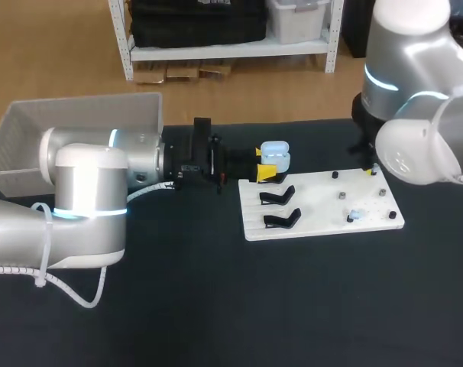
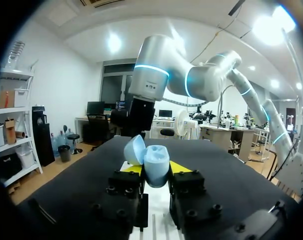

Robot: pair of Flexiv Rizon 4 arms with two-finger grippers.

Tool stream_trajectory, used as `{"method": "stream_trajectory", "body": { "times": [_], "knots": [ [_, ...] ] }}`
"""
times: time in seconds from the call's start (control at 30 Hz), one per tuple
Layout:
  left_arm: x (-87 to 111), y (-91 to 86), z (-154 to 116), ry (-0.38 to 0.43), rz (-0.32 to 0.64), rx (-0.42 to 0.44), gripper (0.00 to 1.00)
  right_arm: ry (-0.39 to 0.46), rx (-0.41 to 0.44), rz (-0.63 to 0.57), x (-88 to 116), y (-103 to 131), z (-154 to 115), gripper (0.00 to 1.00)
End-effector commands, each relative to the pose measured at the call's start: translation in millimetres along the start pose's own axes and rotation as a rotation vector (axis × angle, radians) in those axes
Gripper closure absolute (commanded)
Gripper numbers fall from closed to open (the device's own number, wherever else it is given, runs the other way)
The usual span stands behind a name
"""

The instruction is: Pick up each earbud case from the left stands, insert the matching earbuds, close the lid, and place the case in the box.

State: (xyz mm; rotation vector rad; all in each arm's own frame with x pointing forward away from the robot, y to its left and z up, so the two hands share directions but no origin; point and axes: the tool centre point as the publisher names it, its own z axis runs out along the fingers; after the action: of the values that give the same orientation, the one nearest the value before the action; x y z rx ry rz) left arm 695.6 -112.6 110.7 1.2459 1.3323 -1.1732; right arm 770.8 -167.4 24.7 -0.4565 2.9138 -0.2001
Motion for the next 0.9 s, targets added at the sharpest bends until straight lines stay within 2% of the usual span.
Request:
{"method": "stream_trajectory", "body": {
  "times": [0.03, 0.63, 0.73, 0.8, 0.9],
  "knots": [
    [0.7, 1.1, 0.2, -0.002, 0.000, 0.002, 1.00, -0.006, 0.010, 0.005, 2.0, 0.9, 1.7, 0.62],
    [0.7, 1.1, 0.2, -0.002, 0.000, 0.002, 1.00, -0.003, 0.033, 0.002, 6.0, 1.9, 0.8, 0.78],
    [0.7, 1.1, 0.2, -0.002, 0.000, 0.002, 1.00, -0.004, 0.036, 0.000, 6.2, 2.2, 0.7, 0.85],
    [0.7, 1.1, 0.2, -0.002, 0.000, 0.002, 1.00, -0.005, 0.040, -0.003, 6.1, 2.5, 0.4, 0.99],
    [0.7, 1.1, 0.2, -0.002, 0.000, 0.002, 1.00, -0.008, 0.046, -0.006, 6.0, 3.1, -1.6, 1.00]
  ]
}}
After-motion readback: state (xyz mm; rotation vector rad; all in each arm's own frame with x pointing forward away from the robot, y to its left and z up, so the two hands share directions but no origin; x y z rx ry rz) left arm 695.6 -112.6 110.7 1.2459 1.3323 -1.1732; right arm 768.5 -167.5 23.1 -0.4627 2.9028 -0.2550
